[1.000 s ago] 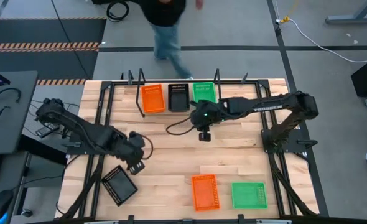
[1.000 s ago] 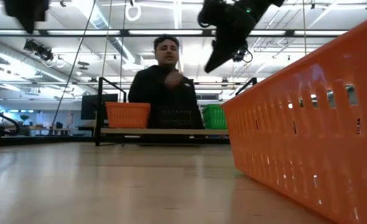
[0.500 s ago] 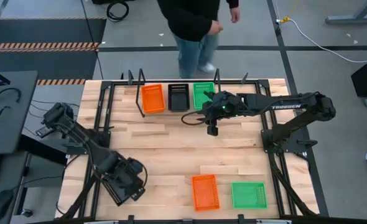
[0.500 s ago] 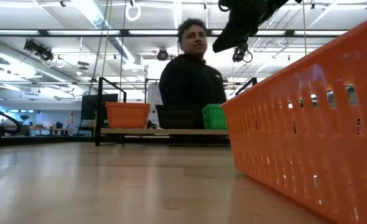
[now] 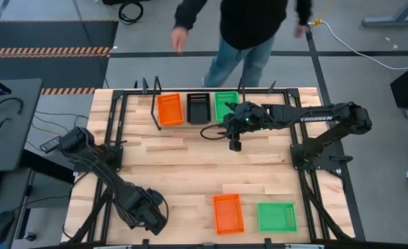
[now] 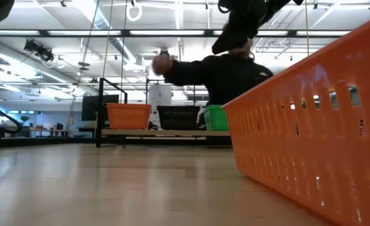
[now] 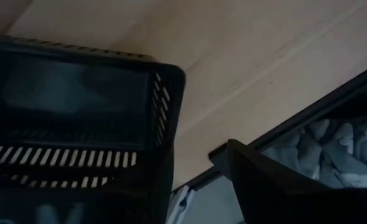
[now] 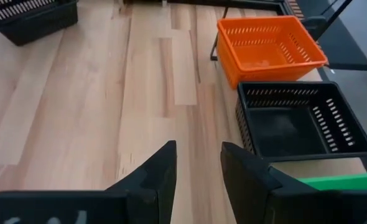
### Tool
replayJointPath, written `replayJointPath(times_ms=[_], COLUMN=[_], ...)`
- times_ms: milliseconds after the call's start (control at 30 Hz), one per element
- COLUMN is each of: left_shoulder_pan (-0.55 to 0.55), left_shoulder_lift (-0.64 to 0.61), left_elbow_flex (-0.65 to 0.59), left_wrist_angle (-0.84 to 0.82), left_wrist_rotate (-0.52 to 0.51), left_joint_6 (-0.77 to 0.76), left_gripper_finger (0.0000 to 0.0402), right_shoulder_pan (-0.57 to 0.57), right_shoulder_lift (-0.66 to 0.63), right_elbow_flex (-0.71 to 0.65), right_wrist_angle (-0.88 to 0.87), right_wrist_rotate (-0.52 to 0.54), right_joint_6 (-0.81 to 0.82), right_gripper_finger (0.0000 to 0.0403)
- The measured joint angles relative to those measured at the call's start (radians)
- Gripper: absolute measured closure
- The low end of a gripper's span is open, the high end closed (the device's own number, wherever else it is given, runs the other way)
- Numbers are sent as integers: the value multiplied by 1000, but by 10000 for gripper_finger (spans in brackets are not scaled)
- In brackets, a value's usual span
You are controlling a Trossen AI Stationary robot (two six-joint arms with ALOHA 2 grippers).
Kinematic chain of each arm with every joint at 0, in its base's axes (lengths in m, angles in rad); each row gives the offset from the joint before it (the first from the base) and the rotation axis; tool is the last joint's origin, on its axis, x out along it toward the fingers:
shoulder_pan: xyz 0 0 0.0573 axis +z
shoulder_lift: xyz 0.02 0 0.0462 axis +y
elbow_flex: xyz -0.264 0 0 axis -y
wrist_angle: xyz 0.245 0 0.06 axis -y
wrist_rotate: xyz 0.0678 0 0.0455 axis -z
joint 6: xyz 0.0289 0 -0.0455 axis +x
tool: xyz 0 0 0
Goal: Stack baskets on shelf by color
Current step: Stack the green bin on top of the green bin on the shelf
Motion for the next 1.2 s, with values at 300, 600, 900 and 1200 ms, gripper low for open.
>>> replayJointPath(times_ms=[300, 600, 900, 1200], left_shoulder_pan=[-5, -10, 25, 139], left_shoulder_lift=[87, 112, 112, 82], left_elbow_flex=[-4, -7, -7, 70], left_wrist_angle=[22, 23, 8, -113], left_wrist_rotate=[6, 17, -35, -169], left_joint_6=[54, 100, 261, 510], left_gripper_finger=[246, 246, 246, 248], right_shoulder_pan=[27, 61, 61, 151], right_shoulder_lift=[0, 0, 0, 0], right_elbow_flex=[0, 0, 0, 1], right_wrist_angle=[1, 1, 15, -93], right_wrist_rotate=[-13, -15, 21, -70], right_joint_6=[26, 26, 26, 38], right_gripper_finger=[272, 272, 272, 272])
